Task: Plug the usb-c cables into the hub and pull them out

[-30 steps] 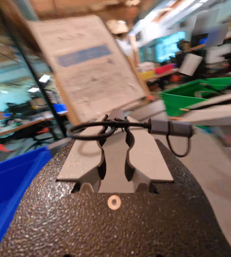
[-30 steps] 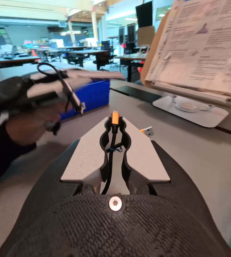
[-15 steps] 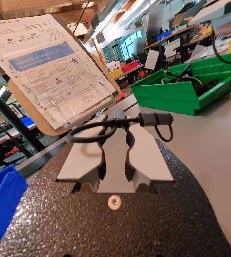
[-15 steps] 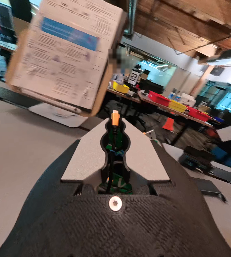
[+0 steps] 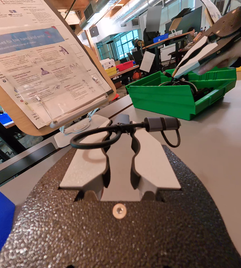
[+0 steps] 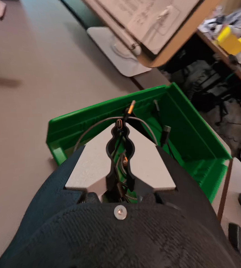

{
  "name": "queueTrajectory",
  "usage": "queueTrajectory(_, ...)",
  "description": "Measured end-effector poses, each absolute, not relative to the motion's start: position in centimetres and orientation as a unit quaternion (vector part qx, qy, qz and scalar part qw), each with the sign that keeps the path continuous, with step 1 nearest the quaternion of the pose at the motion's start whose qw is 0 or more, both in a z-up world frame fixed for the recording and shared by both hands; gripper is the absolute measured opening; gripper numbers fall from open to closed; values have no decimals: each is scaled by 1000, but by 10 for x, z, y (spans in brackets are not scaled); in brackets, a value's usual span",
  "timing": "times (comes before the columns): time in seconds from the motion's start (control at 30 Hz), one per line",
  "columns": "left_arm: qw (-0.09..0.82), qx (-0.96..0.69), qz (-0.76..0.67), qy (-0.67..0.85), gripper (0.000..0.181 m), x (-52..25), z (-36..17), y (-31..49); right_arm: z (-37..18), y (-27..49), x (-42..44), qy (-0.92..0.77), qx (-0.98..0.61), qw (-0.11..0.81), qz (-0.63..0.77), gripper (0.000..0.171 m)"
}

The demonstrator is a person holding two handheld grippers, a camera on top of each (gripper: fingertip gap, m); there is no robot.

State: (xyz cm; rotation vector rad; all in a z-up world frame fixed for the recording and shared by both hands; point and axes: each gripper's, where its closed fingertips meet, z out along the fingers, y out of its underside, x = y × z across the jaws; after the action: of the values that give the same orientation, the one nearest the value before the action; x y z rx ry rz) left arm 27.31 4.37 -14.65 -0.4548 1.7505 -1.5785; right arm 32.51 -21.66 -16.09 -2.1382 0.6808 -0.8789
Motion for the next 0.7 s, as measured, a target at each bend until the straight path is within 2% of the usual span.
queueTrajectory(0.1,358,-180,-610,683,22,274,-149,44,-181,-211,321,234,-872,283,-323,9)
queueTrajectory(0.17,355,-180,-610,685,22,274,-151,44,-186,-227,323,253,-877,216,-348,34)
queueTrajectory(0.23,352,-181,-611,685,22,274,-151,44,-169,-236,323,284,-851,213,-388,61)
queueTrajectory(0.27,352,-180,-612,685,22,274,-151,44,-154,-237,321,301,-828,230,-413,70)
queueTrajectory(0.33,346,-170,-621,683,22,271,-149,41,-124,-214,307,318,-789,324,-414,72)
queueTrajectory(0.4,318,-149,-648,676,22,263,-145,35,-104,-162,282,314,-755,474,-326,68)
queueTrajectory(0.47,254,-115,-697,660,22,246,-138,23,-105,-108,250,285,-743,580,-173,78)
queueTrajectory(0.53,161,-81,-751,636,21,225,-129,12,-118,-74,229,252,-744,615,-71,81)
queueTrajectory(0.6,95,-65,-778,617,21,212,-123,8,-131,-58,222,219,-741,631,-71,82)
queueTrajectory(0.7,38,-37,-784,618,21,199,-125,5,-131,-36,202,148,-718,677,-67,61)
